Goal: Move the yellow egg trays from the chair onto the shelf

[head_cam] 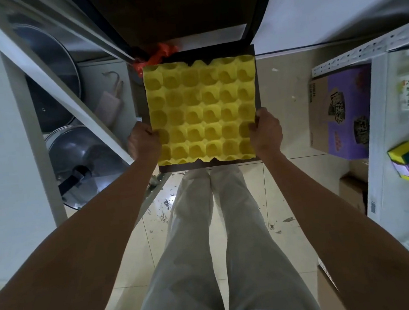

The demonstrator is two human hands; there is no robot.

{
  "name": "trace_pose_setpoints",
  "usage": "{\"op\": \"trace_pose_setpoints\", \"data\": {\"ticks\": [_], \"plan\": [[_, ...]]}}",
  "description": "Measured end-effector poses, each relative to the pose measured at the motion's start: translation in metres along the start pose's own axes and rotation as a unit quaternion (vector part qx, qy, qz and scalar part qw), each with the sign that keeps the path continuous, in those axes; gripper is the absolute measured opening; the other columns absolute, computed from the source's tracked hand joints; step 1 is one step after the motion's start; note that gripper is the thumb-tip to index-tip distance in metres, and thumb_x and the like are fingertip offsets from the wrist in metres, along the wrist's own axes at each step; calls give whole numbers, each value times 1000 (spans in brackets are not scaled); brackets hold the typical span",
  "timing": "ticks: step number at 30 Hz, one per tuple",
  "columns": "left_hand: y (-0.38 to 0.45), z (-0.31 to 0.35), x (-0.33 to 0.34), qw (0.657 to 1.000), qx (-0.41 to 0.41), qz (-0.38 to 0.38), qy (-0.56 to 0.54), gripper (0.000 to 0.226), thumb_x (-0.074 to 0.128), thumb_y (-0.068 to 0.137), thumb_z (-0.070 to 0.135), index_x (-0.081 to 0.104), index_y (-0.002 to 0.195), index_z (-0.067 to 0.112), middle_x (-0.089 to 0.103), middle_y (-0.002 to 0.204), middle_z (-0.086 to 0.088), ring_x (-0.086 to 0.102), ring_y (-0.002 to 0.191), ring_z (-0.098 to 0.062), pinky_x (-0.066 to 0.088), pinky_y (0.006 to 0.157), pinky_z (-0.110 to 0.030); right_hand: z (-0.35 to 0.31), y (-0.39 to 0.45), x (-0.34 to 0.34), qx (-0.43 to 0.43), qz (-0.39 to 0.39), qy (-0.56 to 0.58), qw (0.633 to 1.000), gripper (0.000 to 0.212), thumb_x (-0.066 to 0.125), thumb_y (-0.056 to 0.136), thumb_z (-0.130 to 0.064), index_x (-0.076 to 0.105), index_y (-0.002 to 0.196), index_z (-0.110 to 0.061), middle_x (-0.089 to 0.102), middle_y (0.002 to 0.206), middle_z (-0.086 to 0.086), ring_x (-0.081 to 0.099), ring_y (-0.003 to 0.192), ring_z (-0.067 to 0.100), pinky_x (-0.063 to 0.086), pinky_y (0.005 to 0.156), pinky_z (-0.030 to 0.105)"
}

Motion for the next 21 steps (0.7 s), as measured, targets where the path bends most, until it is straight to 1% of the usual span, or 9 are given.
{"op": "trace_pose_setpoints", "data": {"ticks": [3,5,9,11,15,17,19,20,21], "plan": [[-3,9,-3,999,29,-10,14,13,53,89,15,63,96,19,71,101,-10,68,90,-34,52,67,-34,4,0,-7,-1,-7,14,1000,13,53,93,-9,56,105,-10,57,86,2,56,77,25,45,64,35],[-10,22,-9,998,62,-10,31,12,52,91,15,62,99,15,71,101,-12,67,90,-36,51,66,-36,9,-6,-19,11,-1,30,999,15,50,94,-11,54,109,-9,58,87,5,53,75,27,40,63,34],[-32,73,-30,979,188,-27,77,16,50,95,16,57,108,9,66,95,-12,64,88,-34,46,71,-37,30,-40,-60,47,33,88,995,16,41,98,-17,43,112,-10,61,88,12,58,75,33,45,63,41],[-53,110,-47,964,256,-31,63,16,50,94,16,53,109,10,61,92,-10,58,84,-30,43,72,-37,46,-69,-84,70,57,116,989,15,42,99,-19,39,112,-11,61,88,12,60,77,36,46,64,42],[-134,180,-76,921,389,-37,-12,8,56,92,10,54,99,13,56,85,-3,56,81,-24,36,72,-33,84,-149,-134,147,143,206,957,11,44,102,-21,38,108,-13,59,87,10,64,82,39,50,67,45],[-188,200,-83,899,431,-62,-42,7,55,92,13,51,95,18,60,84,-4,58,82,-26,43,73,-37,106,-203,-155,179,185,248,934,9,44,102,-20,37,106,-15,58,85,10,65,83,41,51,67,46],[-244,210,-88,871,479,-88,-62,9,55,91,13,56,99,15,66,92,-8,62,91,-29,49,82,-41,127,-265,-173,226,223,255,913,9,43,102,-22,38,108,-16,60,85,11,65,82,40,52,67,46],[-274,213,-89,855,504,-102,-64,13,55,90,11,59,102,11,68,97,-10,63,95,-30,48,85,-39,137,-300,-180,254,240,249,903,10,42,102,-23,39,110,-17,63,86,11,66,81,39,52,67,45],[-304,215,-90,840,528,-109,-63,16,56,89,9,61,105,8,69,100,-12,64,99,-31,44,84,-34,147,-334,-188,275,252,240,896,12,41,102,-23,38,113,-19,65,89,12,65,80,38,52,67,45]]}}
Point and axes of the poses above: each hand's wrist, its own y-axis towards the middle knuckle, its own x-axis out of the palm, z = x × y, the point moved 4 cm from there along y, towards the middle knuckle
